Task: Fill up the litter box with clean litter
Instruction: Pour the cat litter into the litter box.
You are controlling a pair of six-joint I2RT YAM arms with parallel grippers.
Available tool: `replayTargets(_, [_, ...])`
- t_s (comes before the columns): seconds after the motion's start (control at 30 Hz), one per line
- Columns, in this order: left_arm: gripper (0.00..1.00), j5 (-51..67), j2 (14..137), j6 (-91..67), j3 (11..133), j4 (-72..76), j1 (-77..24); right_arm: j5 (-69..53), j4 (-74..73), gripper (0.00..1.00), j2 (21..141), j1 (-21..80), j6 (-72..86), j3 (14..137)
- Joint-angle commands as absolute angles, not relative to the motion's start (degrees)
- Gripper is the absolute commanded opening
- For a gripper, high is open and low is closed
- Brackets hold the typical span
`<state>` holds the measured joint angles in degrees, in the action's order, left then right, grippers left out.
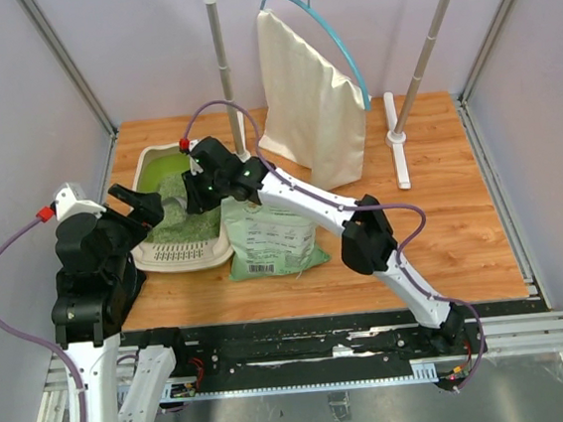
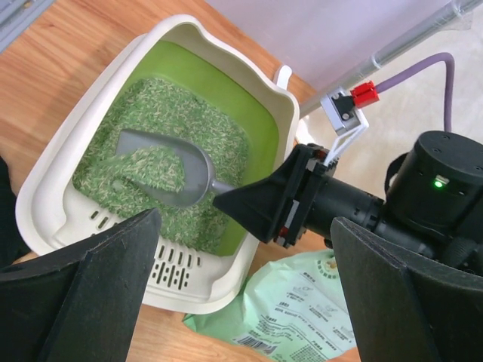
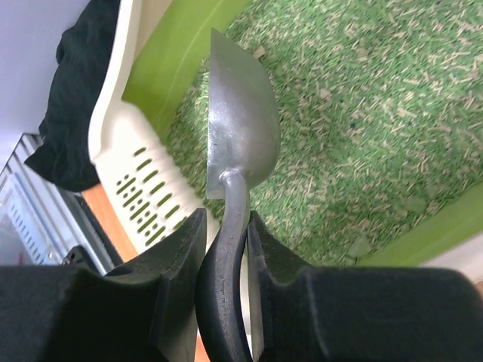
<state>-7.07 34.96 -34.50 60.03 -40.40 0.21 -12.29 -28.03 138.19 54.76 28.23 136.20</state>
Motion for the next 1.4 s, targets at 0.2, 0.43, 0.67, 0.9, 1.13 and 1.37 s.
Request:
replayTargets(0.2, [1.00,-7.29,34.21,-34.34,59.66,-40.04,0.53,-2.34,-33.62,0.01,125.06,54.53,24.71,128.07])
replayTargets(0.43, [1.00,-5.84,34.26,-34.58,58.51,-38.89,0.53,8.30,-33.81,0.01,127.04,53.61,21.04,134.20])
replayTargets(0.67, [1.00,-5.54,34.53,-34.29,57.97,-38.26,0.53,13.12,-30.93,0.01,134.51,55.43,13.89,143.52])
replayTargets(0.9, [1.00,-5.95,34.46,-34.36,58.23,-37.79,0.53,6.77,-26.68,0.01,134.96,57.86,7.48,142.48])
replayTargets(1.13, [1.00,-6.80,34.04,-34.43,58.74,-38.26,0.53,8.49,-24.42,0.01,130.22,59.68,-0.78,136.01])
replayTargets(1.37, [1.00,-9.58,32.88,-35.05,59.50,-39.80,0.53,7.37,-23.69,0.01,122.81,60.16,-1.51,128.46])
